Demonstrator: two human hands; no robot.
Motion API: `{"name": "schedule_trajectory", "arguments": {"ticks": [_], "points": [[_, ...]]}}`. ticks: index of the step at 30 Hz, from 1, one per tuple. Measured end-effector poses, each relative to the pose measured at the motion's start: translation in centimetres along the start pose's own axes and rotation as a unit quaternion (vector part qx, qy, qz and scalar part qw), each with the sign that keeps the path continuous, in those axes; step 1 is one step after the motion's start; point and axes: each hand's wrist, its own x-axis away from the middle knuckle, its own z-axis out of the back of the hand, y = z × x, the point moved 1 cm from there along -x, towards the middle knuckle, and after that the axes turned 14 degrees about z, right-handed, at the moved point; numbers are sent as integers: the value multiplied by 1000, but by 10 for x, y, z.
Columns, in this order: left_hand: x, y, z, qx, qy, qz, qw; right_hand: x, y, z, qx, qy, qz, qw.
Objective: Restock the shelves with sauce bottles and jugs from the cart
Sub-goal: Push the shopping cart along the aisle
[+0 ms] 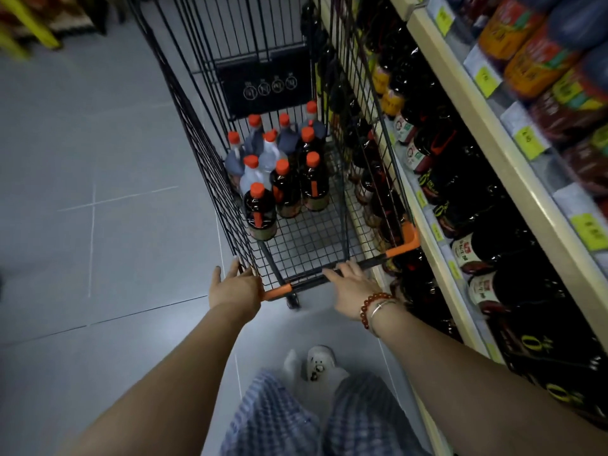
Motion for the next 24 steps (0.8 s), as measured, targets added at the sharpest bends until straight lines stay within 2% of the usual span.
{"name": "schedule_trajectory", "arguments": {"ticks": [13, 17, 24], "points": [[98, -20, -84, -12, -10, -124, 992, 82, 1, -115, -53, 41, -77, 995], [123, -28, -110, -19, 36, -102, 994, 119, -1, -146, -68, 50, -98, 992], [161, -10, -131, -16, 70, -91, 993, 182, 1, -188, -76, 25, -107, 991]]}}
